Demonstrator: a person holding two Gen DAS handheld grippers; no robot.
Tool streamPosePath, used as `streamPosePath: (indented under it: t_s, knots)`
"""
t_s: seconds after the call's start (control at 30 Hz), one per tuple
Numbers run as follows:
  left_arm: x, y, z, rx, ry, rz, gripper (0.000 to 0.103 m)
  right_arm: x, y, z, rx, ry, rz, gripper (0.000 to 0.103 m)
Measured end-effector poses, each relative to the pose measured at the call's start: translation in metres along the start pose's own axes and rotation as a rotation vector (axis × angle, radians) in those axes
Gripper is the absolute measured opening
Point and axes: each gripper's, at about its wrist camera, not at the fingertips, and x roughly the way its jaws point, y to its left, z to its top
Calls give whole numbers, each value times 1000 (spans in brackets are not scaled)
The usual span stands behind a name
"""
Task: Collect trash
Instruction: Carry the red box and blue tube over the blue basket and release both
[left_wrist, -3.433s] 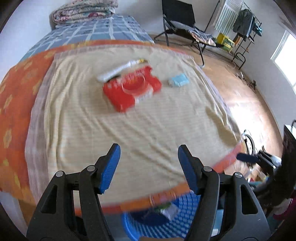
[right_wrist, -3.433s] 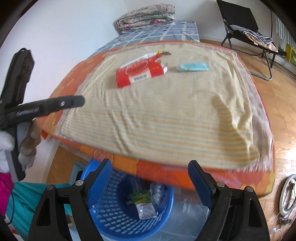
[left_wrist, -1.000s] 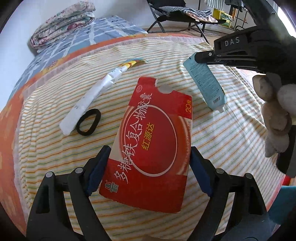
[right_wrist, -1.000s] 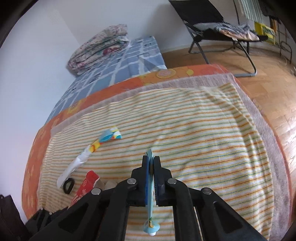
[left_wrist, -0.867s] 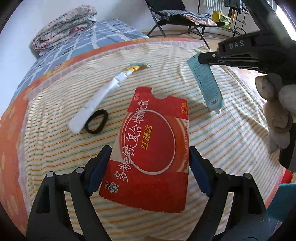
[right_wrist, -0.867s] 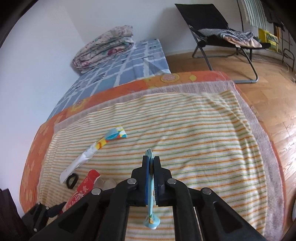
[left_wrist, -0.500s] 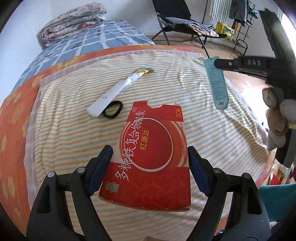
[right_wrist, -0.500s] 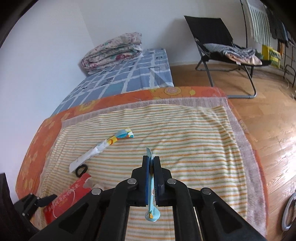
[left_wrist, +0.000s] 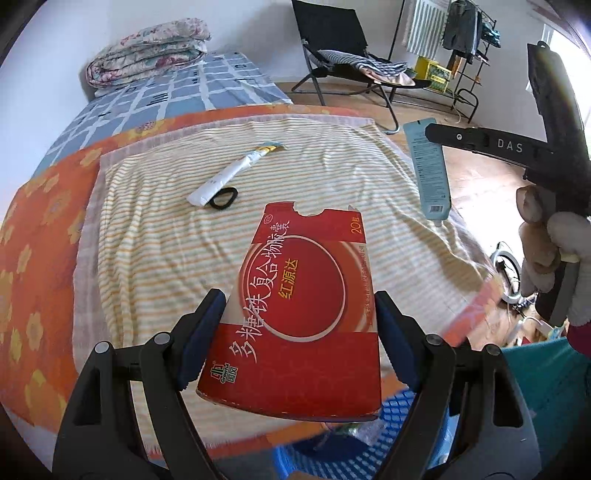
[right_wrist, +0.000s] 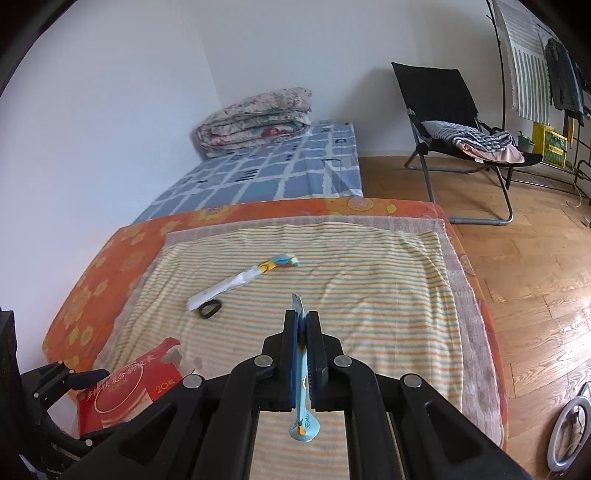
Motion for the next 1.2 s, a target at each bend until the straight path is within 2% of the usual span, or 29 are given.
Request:
streamPosePath:
  t_s: [0.23,0.57,0.87,1.2]
  knots:
    - [-34,-9,-32,-34,-6,-35,82,-44,15,-28,-21,-14,47,2]
    - [-52,-28,-84,-46,31,-90,82,-85,36,-85,-47,8,123,2]
    - [-49,-43,-135,-42,98,-117,82,-95,51,-137,-91,55,148,2]
    - [-31,-54,-168,-18,192,-133,82,-84,63,-190,-125,139,159,2]
